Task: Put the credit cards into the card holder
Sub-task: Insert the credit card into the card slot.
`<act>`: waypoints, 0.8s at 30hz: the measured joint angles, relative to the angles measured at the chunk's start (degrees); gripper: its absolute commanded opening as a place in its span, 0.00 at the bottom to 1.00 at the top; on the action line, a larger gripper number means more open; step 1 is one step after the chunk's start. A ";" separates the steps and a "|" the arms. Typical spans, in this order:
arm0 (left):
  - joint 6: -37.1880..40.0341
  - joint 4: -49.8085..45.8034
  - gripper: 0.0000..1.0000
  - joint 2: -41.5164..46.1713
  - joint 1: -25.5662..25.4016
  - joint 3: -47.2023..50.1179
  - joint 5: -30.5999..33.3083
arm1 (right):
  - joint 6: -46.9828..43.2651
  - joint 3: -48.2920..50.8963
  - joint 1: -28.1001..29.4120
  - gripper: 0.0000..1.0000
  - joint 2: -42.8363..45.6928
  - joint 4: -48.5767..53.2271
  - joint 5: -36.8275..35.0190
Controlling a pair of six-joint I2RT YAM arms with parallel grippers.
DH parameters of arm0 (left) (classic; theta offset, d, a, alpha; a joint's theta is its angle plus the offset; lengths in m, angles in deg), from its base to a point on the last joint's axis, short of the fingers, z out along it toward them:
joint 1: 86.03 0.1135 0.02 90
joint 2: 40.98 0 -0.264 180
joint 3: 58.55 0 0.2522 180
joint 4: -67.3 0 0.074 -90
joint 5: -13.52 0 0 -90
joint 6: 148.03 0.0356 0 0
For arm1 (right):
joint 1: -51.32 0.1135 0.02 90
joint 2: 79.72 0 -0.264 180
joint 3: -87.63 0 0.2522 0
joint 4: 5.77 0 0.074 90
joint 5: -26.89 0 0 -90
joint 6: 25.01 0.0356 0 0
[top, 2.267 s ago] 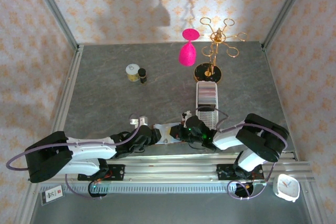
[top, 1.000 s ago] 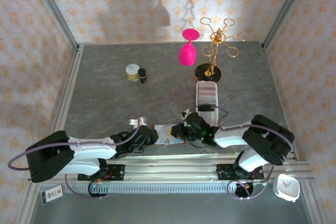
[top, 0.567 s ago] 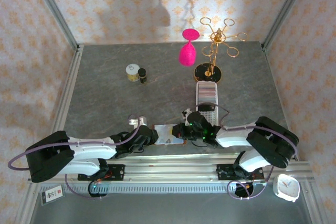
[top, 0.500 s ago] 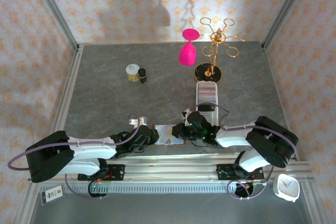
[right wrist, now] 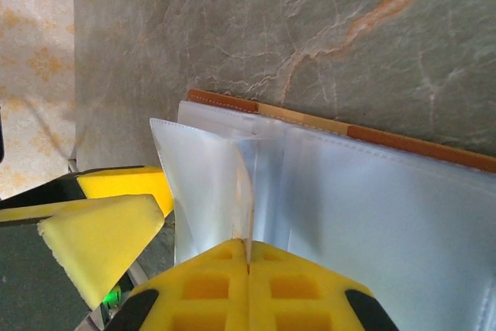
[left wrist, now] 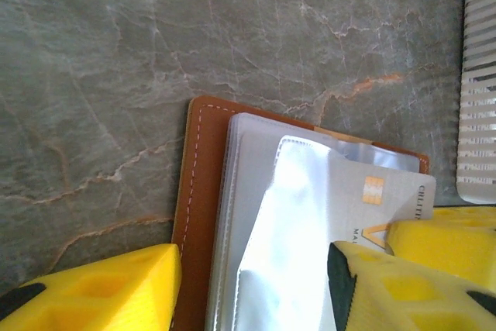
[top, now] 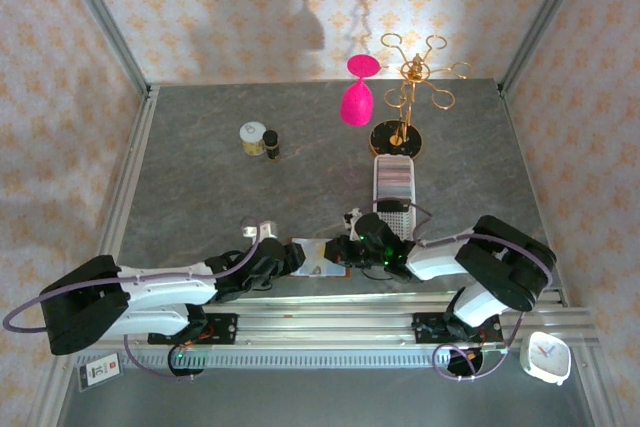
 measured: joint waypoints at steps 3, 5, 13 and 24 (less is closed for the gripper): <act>0.04 0.02 0.57 -0.24 0.35 -0.02 0.00 | 0.61 0.02 0.00 0.00 -0.44 -1.27 0.39; 0.09 0.20 0.54 -0.66 0.37 -0.09 0.00 | 0.87 0.17 0.02 0.00 -0.44 -1.97 0.48; 0.52 1.07 0.47 -3.26 0.74 -0.59 -0.09 | 3.78 1.05 0.04 0.00 -1.31 -5.46 0.46; 0.72 0.90 0.56 -2.56 0.74 -0.94 -0.44 | 10.27 4.09 0.04 0.00 -2.05 -14.01 0.42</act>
